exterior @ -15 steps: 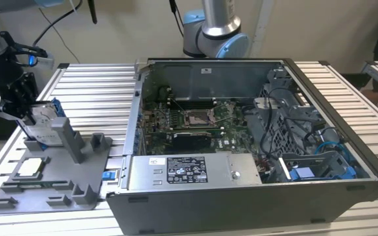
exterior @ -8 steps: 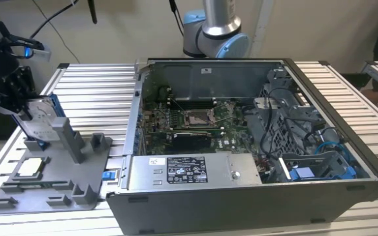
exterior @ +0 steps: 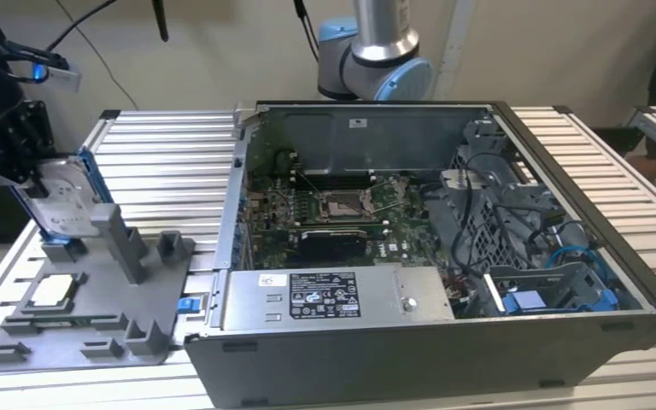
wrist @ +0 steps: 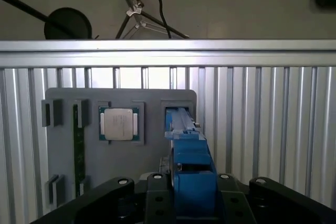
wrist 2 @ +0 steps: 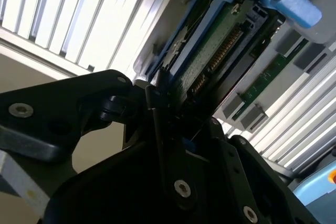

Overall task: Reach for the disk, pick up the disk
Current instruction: 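Pick up the disk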

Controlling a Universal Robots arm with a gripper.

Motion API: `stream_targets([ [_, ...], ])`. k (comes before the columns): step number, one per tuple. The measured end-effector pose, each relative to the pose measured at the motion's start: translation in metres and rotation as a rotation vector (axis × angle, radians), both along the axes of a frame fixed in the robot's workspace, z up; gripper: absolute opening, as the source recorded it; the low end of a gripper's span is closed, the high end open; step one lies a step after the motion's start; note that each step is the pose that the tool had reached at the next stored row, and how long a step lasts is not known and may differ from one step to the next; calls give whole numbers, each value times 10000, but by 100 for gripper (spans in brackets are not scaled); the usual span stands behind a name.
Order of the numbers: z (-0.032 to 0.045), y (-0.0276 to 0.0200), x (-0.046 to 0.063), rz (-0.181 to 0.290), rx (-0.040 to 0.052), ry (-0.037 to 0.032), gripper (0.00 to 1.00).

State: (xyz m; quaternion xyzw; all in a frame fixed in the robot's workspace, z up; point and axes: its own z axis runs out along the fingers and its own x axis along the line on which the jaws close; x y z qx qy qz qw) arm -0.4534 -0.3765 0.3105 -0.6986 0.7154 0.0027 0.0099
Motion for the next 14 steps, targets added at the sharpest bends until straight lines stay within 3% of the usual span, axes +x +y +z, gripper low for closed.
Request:
stream_targets([
  [14,314,0,0,0,-61,1,0],
])
